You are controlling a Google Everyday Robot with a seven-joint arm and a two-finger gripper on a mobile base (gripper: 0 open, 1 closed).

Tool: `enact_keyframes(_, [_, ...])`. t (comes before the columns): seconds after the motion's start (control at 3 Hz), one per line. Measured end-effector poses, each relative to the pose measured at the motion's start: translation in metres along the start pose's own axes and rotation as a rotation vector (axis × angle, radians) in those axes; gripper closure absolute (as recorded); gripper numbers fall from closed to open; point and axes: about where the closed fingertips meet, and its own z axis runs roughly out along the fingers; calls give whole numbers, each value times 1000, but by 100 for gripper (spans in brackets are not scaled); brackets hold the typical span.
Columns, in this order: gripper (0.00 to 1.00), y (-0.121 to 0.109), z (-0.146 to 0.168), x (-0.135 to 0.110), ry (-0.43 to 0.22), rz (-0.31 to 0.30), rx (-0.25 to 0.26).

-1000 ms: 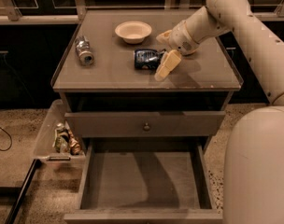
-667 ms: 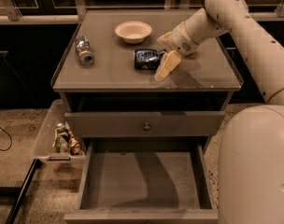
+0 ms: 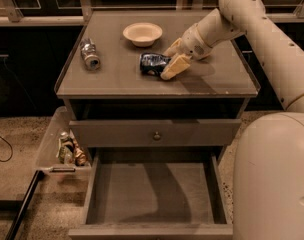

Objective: Place pepsi can into middle drawer

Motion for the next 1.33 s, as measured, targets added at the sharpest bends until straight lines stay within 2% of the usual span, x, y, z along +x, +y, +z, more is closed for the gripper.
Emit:
enact_keyframes(0.67, [89,0,0,0,0,0,0])
enact_keyframes(1.0, [100,4,-1,1,2,7,2])
enact_keyframes(1.33, [100,19,-14,-4,-9,-11,11])
